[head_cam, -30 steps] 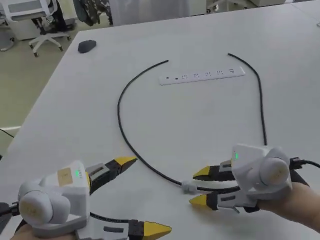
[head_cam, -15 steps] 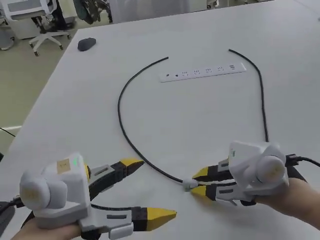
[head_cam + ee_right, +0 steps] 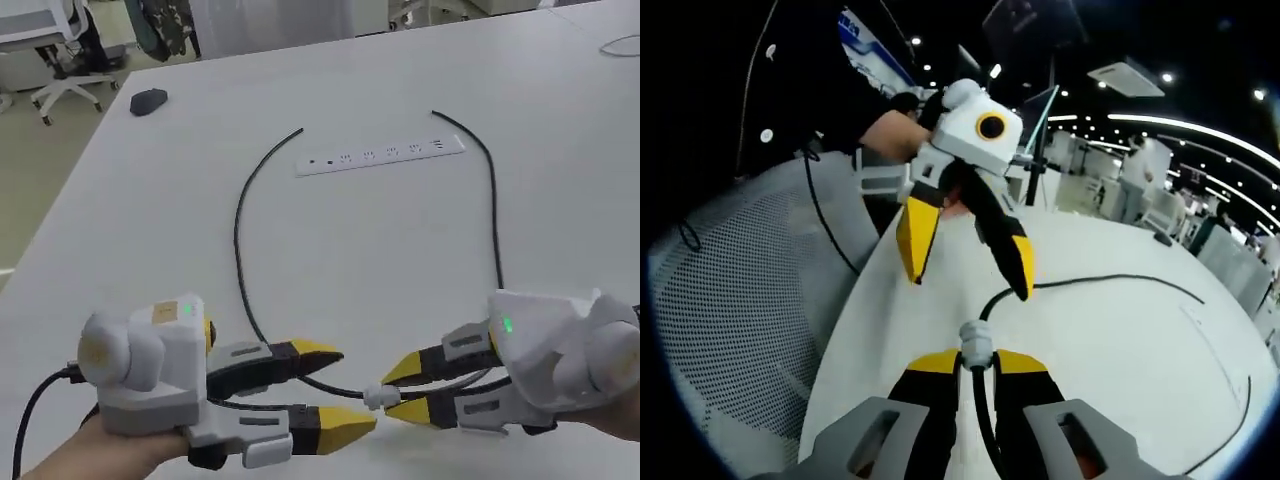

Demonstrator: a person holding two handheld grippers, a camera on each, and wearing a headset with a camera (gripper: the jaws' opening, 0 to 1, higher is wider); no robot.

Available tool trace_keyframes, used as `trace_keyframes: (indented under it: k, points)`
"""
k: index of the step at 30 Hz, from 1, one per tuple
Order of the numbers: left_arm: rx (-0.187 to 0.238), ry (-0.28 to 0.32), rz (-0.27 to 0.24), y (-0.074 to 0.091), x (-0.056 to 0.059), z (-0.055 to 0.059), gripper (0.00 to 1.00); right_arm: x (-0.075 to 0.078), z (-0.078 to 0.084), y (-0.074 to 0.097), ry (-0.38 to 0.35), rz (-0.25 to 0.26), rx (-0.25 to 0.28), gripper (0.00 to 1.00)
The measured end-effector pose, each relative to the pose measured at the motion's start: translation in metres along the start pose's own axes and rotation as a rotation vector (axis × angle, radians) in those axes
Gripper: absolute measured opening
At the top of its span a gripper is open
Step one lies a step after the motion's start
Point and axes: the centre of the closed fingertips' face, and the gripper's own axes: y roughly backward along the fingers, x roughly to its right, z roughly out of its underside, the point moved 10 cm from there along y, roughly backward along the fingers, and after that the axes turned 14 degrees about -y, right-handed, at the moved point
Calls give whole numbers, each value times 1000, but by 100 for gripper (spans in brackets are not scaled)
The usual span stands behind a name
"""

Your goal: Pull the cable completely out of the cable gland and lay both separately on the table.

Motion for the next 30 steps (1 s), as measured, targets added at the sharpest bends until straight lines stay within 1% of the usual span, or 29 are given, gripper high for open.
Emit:
trace_keyframes:
  k: [2, 3, 4, 5, 6, 7, 8, 10, 12, 13, 14, 15, 17, 18, 21, 22, 23, 30]
  points:
    - [-12, -6, 29, -3, 2, 2, 25, -5, -2, 4, 23, -1, 2, 7]
    - [-16, -7, 26, -5, 1, 3, 24, -7, -4, 6, 24, -6, 3, 7]
    - [-20, -9, 23, -7, 1, 4, 27, -9, -4, 7, 24, -11, 4, 7]
    - [-16, -16, 19, -8, 1, 5, 32, -10, -5, 7, 27, -13, 5, 7]
    - [-10, -23, 21, -8, 1, 4, 34, -11, -5, 8, 28, -16, 5, 7]
    - [-7, -20, 24, -9, 1, 4, 34, -12, -5, 9, 27, -19, 4, 7]
    - [-1, -24, 41, -10, 2, 3, 34, -14, -6, 9, 28, -19, 5, 7]
    - [-4, -22, 60, -12, 4, 4, 35, -15, -6, 10, 30, -18, 7, 7]
    - [-16, -26, 89, -13, 7, 6, 33, -15, -8, 11, 36, -15, 17, 7]
    - [-12, -31, 88, -14, 8, 6, 31, -16, -10, 12, 58, -13, 24, 7]
    - [-5, -23, 88, -14, 8, 5, 28, -16, -10, 13, 66, -13, 25, 7]
    - [22, -21, 95, -14, 8, 3, 26, -16, -10, 13, 63, -14, 27, 7]
    - [28, -6, 101, -15, 8, 3, 26, -16, -11, 13, 67, -12, 34, 7]
    - [27, -2, 104, -15, 8, 3, 26, -16, -11, 13, 69, -12, 33, 7]
    - [16, 4, 108, -15, 8, 4, 21, -16, -11, 14, 72, -15, 35, 7]
    - [31, 41, 118, -14, 8, 3, 18, -17, -11, 14, 73, -16, 35, 7]
    - [38, 42, 117, -13, 8, 3, 17, -17, -10, 14, 73, -16, 33, 7]
    - [27, 22, 121, -15, 8, 5, 16, -17, -10, 13, 75, -19, 33, 7]
